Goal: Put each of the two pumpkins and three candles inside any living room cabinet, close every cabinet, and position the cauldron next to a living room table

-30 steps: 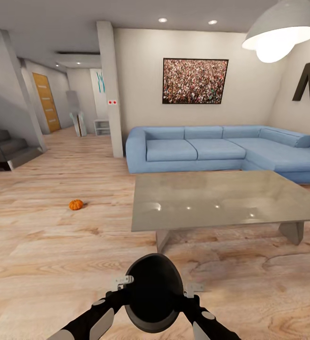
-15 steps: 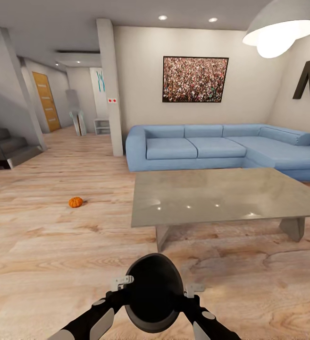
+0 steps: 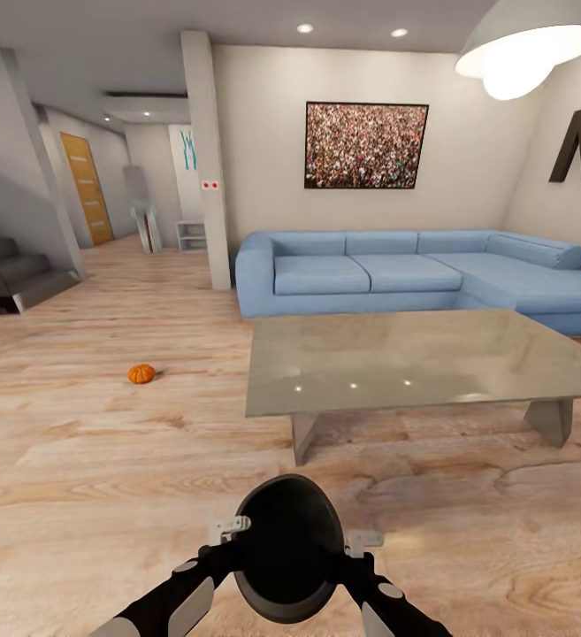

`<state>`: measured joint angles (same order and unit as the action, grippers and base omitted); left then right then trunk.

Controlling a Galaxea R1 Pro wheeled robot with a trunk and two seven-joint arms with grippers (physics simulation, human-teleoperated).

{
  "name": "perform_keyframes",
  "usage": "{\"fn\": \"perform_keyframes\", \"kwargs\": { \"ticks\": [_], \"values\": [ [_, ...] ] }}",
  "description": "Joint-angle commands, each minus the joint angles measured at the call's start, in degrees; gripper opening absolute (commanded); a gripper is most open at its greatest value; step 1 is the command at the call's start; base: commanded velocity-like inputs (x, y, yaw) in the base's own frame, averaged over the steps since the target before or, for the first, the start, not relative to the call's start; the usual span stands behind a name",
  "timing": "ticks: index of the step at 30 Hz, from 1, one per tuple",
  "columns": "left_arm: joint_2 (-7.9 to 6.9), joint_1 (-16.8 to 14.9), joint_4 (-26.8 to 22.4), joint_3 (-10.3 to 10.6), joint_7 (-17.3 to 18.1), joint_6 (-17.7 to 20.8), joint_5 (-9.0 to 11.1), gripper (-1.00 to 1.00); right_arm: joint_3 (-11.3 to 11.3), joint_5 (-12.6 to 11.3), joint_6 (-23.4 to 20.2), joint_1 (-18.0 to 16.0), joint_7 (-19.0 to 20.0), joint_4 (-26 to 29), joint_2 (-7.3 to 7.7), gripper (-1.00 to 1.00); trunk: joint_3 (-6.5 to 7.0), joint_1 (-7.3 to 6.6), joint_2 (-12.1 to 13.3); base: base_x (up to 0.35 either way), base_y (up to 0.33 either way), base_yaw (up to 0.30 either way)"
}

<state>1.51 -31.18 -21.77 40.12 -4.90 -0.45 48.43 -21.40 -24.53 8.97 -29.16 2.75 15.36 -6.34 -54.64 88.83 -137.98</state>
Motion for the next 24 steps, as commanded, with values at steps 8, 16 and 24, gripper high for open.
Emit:
{"fn": "perform_keyframes", "kwargs": {
  "ticks": [8,16,24],
  "values": [
    [-0.19,-0.02,-0.07,0.49,-2.14,-3.08,-0.26,-1.0,0.92,-2.46,0.26,-0.1,1.82,0.82,0.0,-1.0,-1.49,1.74,-3.25,0.0,0.0,0.0],
    [-0.19,-0.02,-0.09,0.49,-2.16,-3.07,-0.26,-1.0,0.92,-2.45,0.26,-0.1,1.82,0.82,-0.02,-1.0,-3.05,2.92,-5.3,0.0,0.0,0.0],
    [-0.25,-0.02,-0.11,0.49,-2.19,-3.13,-0.26,-1.0,0.92,-2.45,0.26,-0.09,1.82,0.82,0.01,-1.0,-3.27,2.95,-5.31,0.0,0.0,0.0]
  ]
}}
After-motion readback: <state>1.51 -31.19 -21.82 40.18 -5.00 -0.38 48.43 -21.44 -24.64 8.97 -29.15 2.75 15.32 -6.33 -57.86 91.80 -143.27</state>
